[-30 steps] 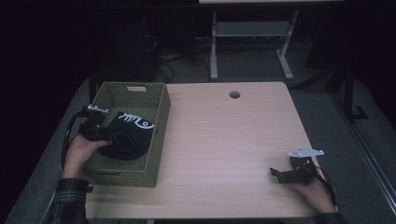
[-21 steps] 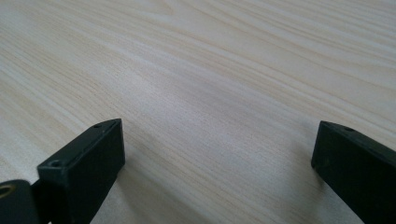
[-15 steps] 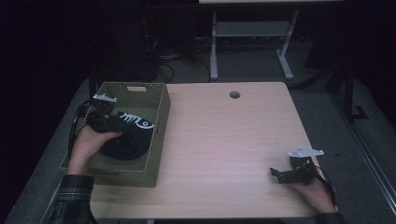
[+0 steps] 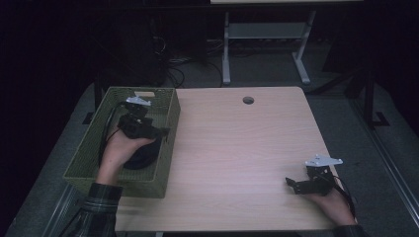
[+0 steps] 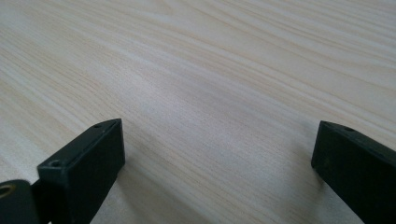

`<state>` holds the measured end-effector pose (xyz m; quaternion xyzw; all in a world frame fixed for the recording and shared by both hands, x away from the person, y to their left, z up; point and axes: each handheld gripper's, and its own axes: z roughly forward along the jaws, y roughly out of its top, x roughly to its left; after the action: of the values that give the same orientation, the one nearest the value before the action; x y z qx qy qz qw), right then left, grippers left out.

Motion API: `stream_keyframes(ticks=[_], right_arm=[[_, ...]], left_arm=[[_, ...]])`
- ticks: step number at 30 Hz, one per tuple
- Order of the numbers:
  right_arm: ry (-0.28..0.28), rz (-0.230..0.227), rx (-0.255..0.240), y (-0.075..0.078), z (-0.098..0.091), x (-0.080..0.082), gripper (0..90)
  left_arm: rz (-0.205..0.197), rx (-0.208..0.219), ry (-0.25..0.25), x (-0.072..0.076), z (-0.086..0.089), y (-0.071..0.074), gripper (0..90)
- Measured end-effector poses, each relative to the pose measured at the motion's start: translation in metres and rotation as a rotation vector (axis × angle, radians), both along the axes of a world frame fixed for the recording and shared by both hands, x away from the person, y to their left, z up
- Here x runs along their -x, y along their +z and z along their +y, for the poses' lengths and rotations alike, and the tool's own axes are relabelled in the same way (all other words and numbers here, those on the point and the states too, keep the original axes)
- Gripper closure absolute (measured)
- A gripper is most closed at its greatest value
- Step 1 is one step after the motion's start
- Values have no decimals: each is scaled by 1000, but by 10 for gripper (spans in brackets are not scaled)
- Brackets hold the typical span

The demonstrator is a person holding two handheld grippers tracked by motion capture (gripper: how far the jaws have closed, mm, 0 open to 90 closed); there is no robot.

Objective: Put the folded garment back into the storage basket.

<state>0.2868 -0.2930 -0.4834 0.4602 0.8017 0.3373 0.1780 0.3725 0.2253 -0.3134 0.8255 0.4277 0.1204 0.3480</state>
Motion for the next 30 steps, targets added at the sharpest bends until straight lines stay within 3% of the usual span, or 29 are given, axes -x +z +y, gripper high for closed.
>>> stream_keyframes(ticks=[14, 19, 24, 30], right_arm=[[1, 2, -1, 0, 0, 0, 24], [1, 2, -1, 0, 0, 0, 23], [2, 2, -1, 0, 0, 0, 23], [2, 2, -1, 0, 0, 0, 24]], left_arm=[[-3, 66, -111, 10, -70, -29, 187], [-21, 45, -134, 18, -89, -45, 188], [-47, 57, -131, 28, -102, -64, 188], [-46, 14, -154, 39, -110, -92, 189]])
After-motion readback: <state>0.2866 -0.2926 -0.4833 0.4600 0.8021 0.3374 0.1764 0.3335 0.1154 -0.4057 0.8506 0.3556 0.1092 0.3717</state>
